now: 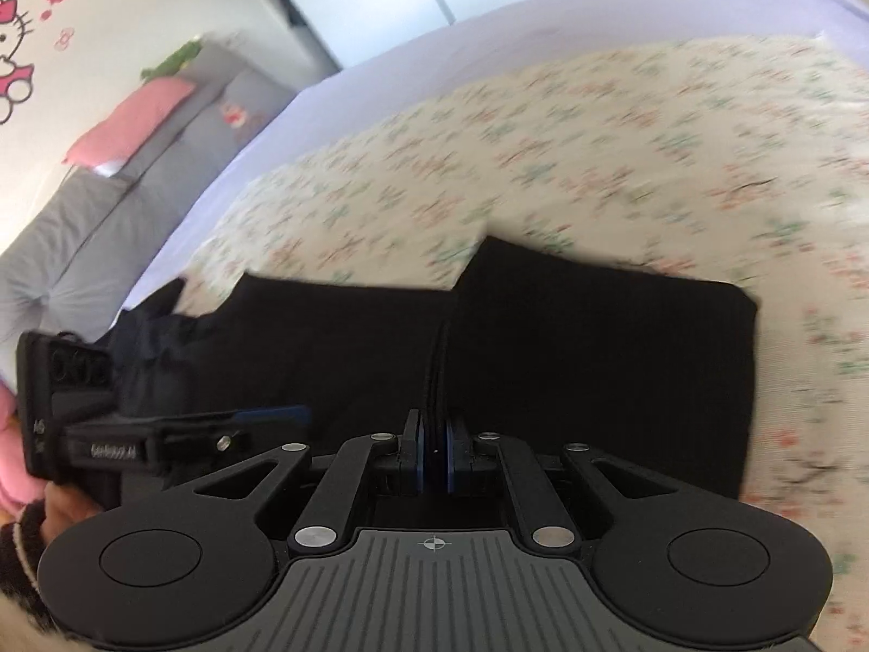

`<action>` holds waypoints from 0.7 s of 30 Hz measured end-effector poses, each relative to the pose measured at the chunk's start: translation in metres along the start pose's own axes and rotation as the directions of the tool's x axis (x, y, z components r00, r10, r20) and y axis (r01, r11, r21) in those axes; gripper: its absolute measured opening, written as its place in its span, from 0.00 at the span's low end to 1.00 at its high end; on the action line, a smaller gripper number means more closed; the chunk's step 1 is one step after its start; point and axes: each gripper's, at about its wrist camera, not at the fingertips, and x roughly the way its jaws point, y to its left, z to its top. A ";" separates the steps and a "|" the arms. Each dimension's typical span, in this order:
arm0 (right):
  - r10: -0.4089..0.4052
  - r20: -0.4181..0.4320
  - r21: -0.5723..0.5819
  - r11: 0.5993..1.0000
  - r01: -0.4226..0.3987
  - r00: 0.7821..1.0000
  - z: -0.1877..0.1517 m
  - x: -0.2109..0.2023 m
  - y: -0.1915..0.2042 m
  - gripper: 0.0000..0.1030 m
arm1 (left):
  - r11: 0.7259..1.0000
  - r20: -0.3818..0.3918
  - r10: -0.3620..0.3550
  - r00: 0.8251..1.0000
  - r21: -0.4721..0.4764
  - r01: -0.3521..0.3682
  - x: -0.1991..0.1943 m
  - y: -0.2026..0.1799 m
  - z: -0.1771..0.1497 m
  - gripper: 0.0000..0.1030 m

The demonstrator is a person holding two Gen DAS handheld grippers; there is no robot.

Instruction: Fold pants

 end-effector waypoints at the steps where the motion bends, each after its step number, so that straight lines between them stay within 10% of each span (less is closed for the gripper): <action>1: 0.010 -0.025 -0.006 1.000 -0.010 1.000 0.000 0.009 0.006 0.08 | 1.000 -0.005 -0.016 1.000 -0.019 0.016 -0.001 0.003 0.001 0.99; 5: 0.030 -0.095 -0.016 0.999 -0.032 0.995 -0.005 0.026 0.018 0.15 | 0.994 -0.024 -0.056 0.998 -0.097 0.054 -0.002 0.018 0.003 0.98; 9: 0.024 -0.104 -0.027 0.999 -0.026 0.994 -0.008 0.023 0.017 0.59 | 0.985 -0.049 -0.090 0.995 -0.155 0.082 -0.003 0.027 0.003 0.98; 21: -0.057 -0.036 0.013 0.998 0.057 0.998 -0.049 -0.021 -0.016 0.66 | 0.969 -0.118 -0.131 0.984 -0.227 0.101 0.020 0.029 -0.003 0.97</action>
